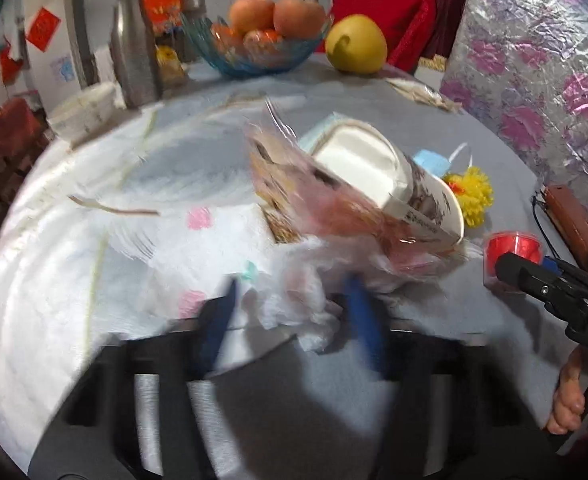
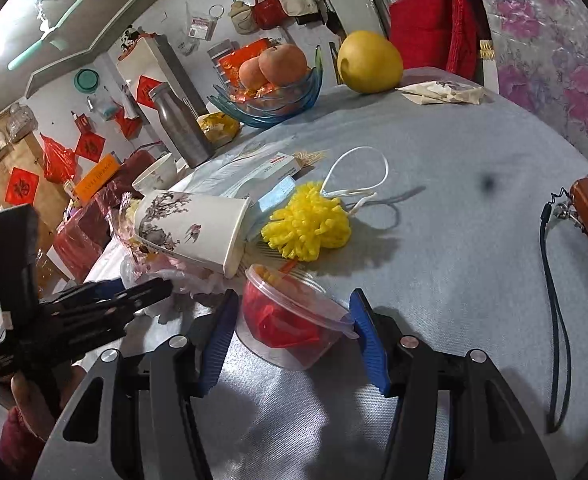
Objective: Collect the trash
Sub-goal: 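Grasp the clear plastic bag with the left tool while the right tool grasps the clear red-filled tub, then carry the plastic bag and tub over the wastebasket and open both tools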
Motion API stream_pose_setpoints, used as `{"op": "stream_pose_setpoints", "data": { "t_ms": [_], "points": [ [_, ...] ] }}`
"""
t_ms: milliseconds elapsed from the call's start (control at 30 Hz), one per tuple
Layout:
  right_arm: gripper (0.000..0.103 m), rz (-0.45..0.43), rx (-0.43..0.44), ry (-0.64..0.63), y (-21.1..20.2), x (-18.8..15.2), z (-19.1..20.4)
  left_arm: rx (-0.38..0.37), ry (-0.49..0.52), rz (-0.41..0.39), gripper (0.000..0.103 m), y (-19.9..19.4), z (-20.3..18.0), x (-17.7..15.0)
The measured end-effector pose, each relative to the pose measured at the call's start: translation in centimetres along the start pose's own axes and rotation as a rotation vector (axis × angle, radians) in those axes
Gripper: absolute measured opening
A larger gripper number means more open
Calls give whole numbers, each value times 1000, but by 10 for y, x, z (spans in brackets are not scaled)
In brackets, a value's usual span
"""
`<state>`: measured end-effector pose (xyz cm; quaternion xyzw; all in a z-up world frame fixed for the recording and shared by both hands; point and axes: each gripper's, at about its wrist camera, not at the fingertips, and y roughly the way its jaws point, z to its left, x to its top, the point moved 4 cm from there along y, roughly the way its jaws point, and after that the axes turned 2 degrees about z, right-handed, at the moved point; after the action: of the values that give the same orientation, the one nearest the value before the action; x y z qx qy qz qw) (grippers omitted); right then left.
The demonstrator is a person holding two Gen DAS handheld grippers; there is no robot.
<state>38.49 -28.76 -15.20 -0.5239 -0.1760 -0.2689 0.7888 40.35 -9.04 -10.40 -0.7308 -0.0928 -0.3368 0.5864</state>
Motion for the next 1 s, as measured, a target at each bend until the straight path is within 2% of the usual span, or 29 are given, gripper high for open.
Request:
{"op": "stream_pose_setpoints", "data": {
  "t_ms": [200,300,433,733,1000],
  "points": [
    [57,0,-7,-10,-2,-2,1,-27,-10,-84,27,-33,-5,-8],
    [57,-7,-29,-19,-8,-5,5,-12,-8,-125,27,-59,-7,-14],
    [57,-29,13,-18,-27,-5,19,20,-9,-189,27,-99,-2,-13],
    [57,-230,57,-170,-128,25,89,48,-27,-363,27,-195,-1,0],
    [57,-346,93,-276,-211,6,133,56,7,-484,27,-271,-27,-28]
  ]
}}
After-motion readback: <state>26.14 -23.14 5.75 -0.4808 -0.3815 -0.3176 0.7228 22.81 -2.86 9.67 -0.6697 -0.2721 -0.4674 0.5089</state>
